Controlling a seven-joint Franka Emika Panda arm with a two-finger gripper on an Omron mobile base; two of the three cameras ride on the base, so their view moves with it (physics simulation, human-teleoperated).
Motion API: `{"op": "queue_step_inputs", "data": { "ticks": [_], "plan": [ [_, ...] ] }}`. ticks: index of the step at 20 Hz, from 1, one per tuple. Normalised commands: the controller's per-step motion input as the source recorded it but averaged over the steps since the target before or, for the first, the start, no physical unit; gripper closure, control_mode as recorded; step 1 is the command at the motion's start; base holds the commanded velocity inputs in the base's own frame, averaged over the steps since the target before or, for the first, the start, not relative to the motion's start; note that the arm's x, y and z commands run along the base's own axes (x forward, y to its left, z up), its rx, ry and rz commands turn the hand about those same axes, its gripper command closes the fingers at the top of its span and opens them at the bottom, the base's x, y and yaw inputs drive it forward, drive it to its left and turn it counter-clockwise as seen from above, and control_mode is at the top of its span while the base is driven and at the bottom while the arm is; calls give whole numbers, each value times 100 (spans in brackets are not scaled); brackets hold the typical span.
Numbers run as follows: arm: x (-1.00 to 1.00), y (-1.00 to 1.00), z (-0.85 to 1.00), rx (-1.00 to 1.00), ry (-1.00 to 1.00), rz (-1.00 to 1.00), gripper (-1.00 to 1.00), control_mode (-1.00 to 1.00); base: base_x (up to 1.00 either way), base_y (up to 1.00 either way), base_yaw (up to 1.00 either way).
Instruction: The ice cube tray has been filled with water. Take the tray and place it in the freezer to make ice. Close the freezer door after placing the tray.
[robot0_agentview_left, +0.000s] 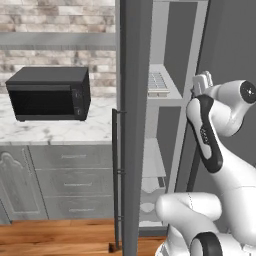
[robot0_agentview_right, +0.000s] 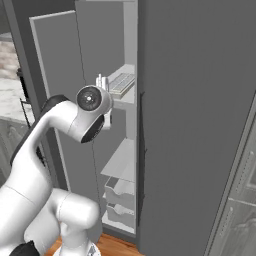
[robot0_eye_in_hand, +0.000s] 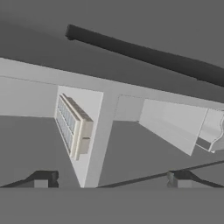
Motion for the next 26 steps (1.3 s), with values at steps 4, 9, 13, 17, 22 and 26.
{"op": "queue_step_inputs", "data": {
  "ticks": [4, 9, 13, 17, 22, 26],
  "plan": [
    [-7, 0, 0, 0, 1, -2, -100, 100, -21, 0, -3],
    [0, 0, 0, 0, 0, 0, -100, 100, -27, 0, -6],
    [0, 0, 0, 0, 0, 0, -100, 100, -30, 2, -6],
    [0, 0, 0, 0, 0, 0, -100, 100, -36, 15, -4],
    [0, 0, 0, 0, 0, 0, -100, 100, -46, 20, -4],
    [0, 0, 0, 0, 0, 0, -100, 100, -36, 23, -6]
  ]
}}
